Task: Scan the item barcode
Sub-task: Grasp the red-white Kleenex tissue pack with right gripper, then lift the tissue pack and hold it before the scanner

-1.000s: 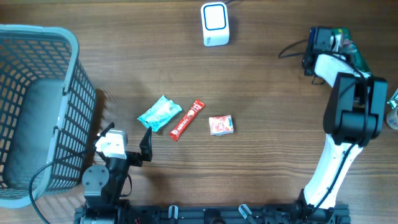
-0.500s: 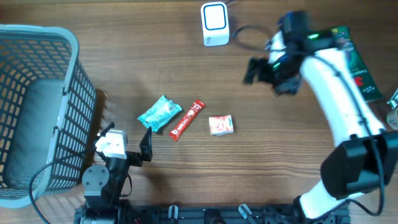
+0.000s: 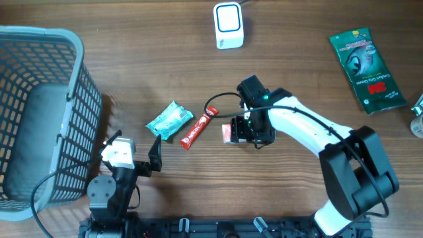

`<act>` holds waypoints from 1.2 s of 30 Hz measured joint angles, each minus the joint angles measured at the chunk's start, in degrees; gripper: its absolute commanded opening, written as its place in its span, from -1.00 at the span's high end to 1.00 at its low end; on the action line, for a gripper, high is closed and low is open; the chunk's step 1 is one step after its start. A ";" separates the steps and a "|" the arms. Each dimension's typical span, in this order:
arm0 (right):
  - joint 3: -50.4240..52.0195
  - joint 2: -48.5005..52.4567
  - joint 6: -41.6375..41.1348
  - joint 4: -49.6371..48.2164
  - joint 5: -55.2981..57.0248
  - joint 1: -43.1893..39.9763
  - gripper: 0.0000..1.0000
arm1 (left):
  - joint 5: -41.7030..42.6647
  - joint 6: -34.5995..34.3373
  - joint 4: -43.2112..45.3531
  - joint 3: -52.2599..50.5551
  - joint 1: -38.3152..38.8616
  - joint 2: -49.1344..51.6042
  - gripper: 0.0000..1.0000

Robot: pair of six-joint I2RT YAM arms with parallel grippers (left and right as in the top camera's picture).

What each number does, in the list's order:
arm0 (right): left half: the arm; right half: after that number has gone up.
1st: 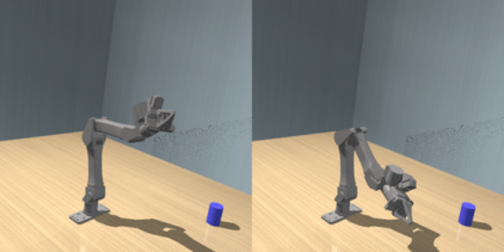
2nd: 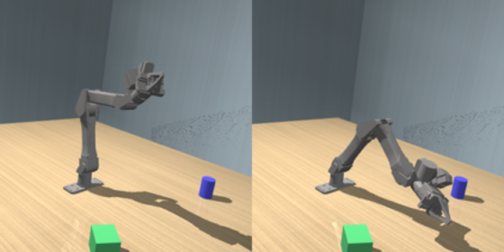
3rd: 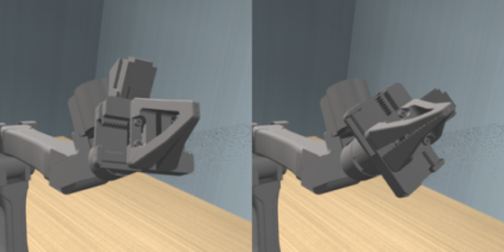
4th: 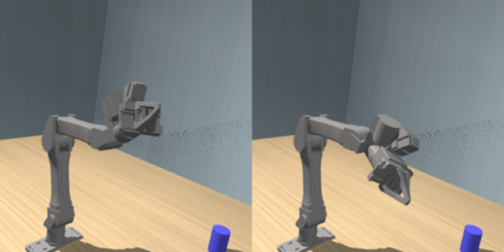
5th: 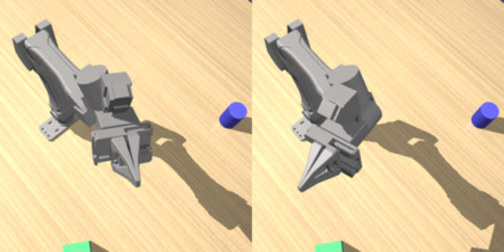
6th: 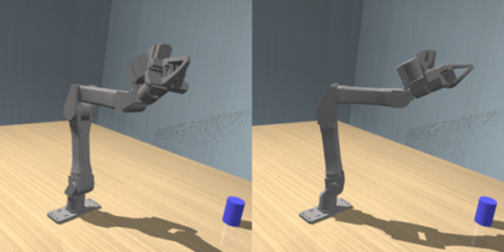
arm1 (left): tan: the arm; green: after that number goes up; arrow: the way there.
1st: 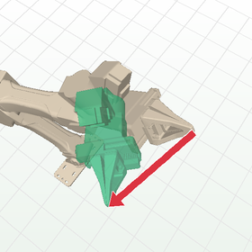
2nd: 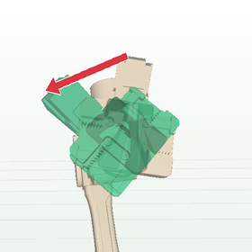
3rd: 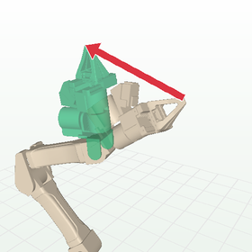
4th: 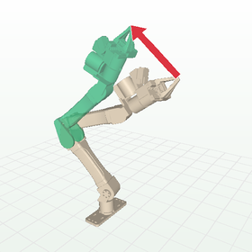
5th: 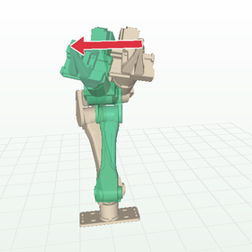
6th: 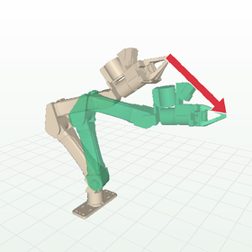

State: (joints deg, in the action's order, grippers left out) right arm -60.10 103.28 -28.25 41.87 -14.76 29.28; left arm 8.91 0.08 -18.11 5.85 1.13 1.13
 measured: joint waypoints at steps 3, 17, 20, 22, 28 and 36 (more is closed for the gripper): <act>1.86 -0.02 0.61 -4.85 -0.48 0.00 0.89 | 0.00 -0.02 0.00 0.00 0.00 0.00 -1.00; 2.62 -11.52 6.43 -14.67 3.85 0.00 0.91 | 0.00 0.00 0.00 -0.02 0.00 0.00 -1.00; 2.51 -23.08 17.42 -16.15 -4.55 -0.11 0.91 | 0.00 0.00 0.00 0.00 0.00 0.00 -1.00; 2.49 -27.82 29.62 -16.24 -14.03 -0.11 0.91 | -0.02 0.00 0.00 0.00 0.00 0.00 -1.00; 2.54 -28.52 57.99 -25.70 -23.96 0.00 0.91 | 0.00 -0.02 0.00 0.00 0.00 0.00 -1.00; 2.54 -26.99 77.72 -34.86 -39.85 -0.07 0.91 | 0.00 0.00 0.02 0.00 0.00 0.00 -1.00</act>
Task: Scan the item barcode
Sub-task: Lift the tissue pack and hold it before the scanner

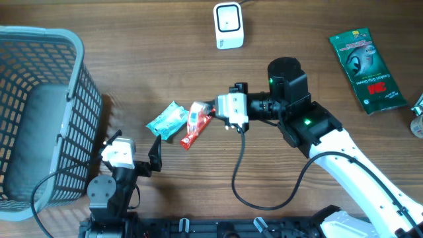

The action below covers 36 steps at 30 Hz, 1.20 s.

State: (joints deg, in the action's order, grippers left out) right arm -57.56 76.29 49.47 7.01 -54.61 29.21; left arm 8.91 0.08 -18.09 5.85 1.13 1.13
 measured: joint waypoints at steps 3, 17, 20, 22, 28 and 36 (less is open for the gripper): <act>0.00 0.00 2.16 0.07 -3.52 0.00 0.91 | 0.00 0.00 0.00 -0.02 0.00 0.00 -1.00; 0.00 0.15 -68.87 9.86 14.29 0.00 0.91 | 0.00 0.00 -0.02 0.00 0.00 0.00 -1.00; 0.00 0.37 -88.24 6.95 19.78 0.00 0.91 | 0.00 0.00 0.00 0.00 0.00 0.00 -1.00; 0.00 0.61 -99.01 4.15 23.30 0.00 0.91 | 0.00 -0.02 -0.02 -0.02 0.00 0.00 -1.00; 0.00 11.93 -129.24 -13.92 25.40 -0.68 0.91 | -0.02 0.00 0.02 0.00 0.00 0.00 -1.00; -4.33 38.88 -162.03 -55.80 19.34 -9.73 0.91 | -0.02 -0.02 -0.09 0.00 0.00 0.00 -1.00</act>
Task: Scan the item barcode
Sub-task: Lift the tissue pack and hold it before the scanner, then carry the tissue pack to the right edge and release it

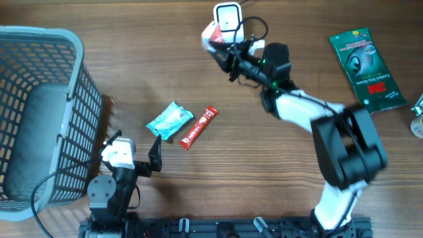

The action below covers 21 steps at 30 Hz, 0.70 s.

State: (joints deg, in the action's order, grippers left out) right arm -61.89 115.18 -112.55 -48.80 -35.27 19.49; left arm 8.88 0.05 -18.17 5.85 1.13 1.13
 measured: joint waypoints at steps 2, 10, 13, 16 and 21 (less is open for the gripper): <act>-6.21 5.60 -2.34 3.85 0.37 -2.03 0.91 | 0.02 0.00 -0.02 0.00 0.00 0.00 -1.00; -33.27 19.52 -5.46 15.19 0.79 -3.69 0.91 | 0.00 0.00 -0.04 0.00 0.00 0.00 -1.00; -34.95 19.63 -5.73 22.75 0.79 -3.69 0.91 | 0.02 0.00 -0.04 0.00 0.00 0.00 -1.00; -35.01 19.89 -5.73 26.95 0.76 -3.69 0.91 | 0.02 0.00 -0.04 0.00 0.00 0.00 -1.00; -35.04 19.98 -4.98 29.07 -0.15 -3.69 0.91 | 0.02 0.02 -0.04 0.00 0.00 0.00 -1.00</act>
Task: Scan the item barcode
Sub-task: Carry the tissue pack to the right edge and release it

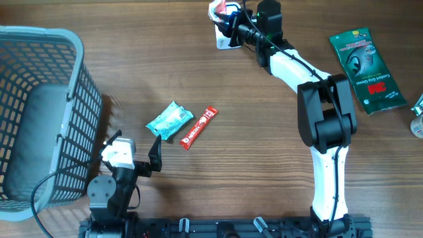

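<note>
At the table's far edge my right gripper (229, 18) is shut on a small red and white packet (217, 9). It holds the packet right over the white barcode scanner (223, 43), most of which is hidden under the gripper and packet. The right arm stretches from the near edge across the table to reach there. My left gripper (155, 156) rests near the front left, next to the basket. Its fingers are seen from above and their gap is not readable.
A teal packet (169, 120) and a red stick packet (198, 127) lie side by side at mid table. A grey mesh basket (74, 41) fills the left side. A green pack (367, 61) lies at the far right, with a small object (418, 120) at the right edge.
My right gripper, with the red and white packet, has moved a little farther back and now covers more of the scanner. The left arm has not moved.
My right gripper was down on the red and white packet at mid table, right of the red stick. Then it held the packet lifted above the stick. Later it was beside the scanner, and now it holds the packet over it.
</note>
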`<act>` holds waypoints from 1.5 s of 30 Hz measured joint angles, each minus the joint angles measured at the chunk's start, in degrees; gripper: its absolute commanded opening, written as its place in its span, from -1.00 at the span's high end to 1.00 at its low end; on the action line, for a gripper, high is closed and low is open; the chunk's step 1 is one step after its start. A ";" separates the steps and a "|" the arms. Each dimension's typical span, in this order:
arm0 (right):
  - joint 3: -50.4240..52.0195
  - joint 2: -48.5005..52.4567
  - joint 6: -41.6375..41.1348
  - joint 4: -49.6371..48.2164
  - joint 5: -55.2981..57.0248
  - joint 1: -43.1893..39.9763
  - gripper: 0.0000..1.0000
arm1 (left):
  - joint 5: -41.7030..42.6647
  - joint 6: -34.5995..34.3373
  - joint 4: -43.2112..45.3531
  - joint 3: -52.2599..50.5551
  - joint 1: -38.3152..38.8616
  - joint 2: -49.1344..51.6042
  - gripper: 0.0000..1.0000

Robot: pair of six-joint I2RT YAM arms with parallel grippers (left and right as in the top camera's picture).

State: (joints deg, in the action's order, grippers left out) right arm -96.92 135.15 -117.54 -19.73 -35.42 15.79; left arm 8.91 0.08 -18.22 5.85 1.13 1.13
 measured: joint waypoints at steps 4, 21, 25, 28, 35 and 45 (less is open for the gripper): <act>-0.59 -0.15 8.57 12.70 -0.52 -0.68 0.91 | -0.02 0.00 -0.02 0.00 0.00 -0.02 -1.00; 2.73 -30.23 32.74 89.81 53.88 -27.58 0.91 | 0.00 0.00 0.11 -0.02 0.00 0.00 -1.00; 15.34 -25.68 33.33 79.08 62.42 -38.64 0.91 | -0.02 0.00 0.11 -0.02 0.00 0.00 -1.00; 19.89 -22.60 36.92 76.50 64.26 -43.63 0.42 | 0.00 -0.02 0.09 -0.02 0.00 0.00 -1.00; 14.97 -22.56 60.00 71.08 46.49 -45.03 -0.99 | 0.00 -0.02 0.09 -0.02 0.00 0.00 -1.00; 12.81 -22.91 73.99 77.48 11.04 -23.71 -0.74 | 0.00 -0.02 0.07 -0.02 0.00 0.00 -1.00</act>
State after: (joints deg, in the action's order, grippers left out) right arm -84.12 112.25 -43.55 57.76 -24.38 -7.92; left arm 8.91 0.05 -18.15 5.82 1.13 1.13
